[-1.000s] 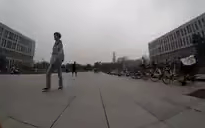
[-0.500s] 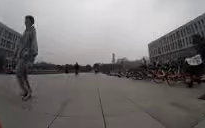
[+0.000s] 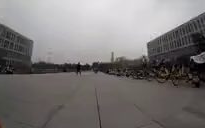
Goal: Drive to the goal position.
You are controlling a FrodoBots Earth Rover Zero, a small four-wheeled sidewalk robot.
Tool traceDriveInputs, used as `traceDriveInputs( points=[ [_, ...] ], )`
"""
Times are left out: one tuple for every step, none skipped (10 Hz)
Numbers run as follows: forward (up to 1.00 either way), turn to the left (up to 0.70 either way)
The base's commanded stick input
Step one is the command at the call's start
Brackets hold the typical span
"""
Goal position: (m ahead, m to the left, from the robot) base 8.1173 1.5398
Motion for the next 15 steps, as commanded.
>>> traceDriveInputs(
  points=[
    [0.7,-0.01],
    [0.7,-0.01],
    [0.7,-0.01],
    [0.7,-0.01],
    [0.7,-0.01],
    [0.7,-0.01],
    [0.7,-0.01],
    [0.7,-0.01],
    [0.7,-0.01],
    [0.7,-0.01],
    [0.7,-0.01],
    [0.7,-0.01],
    [0.7,-0.01],
    [0.7,-0.01],
    [0.7,-0.01]
  ],
)
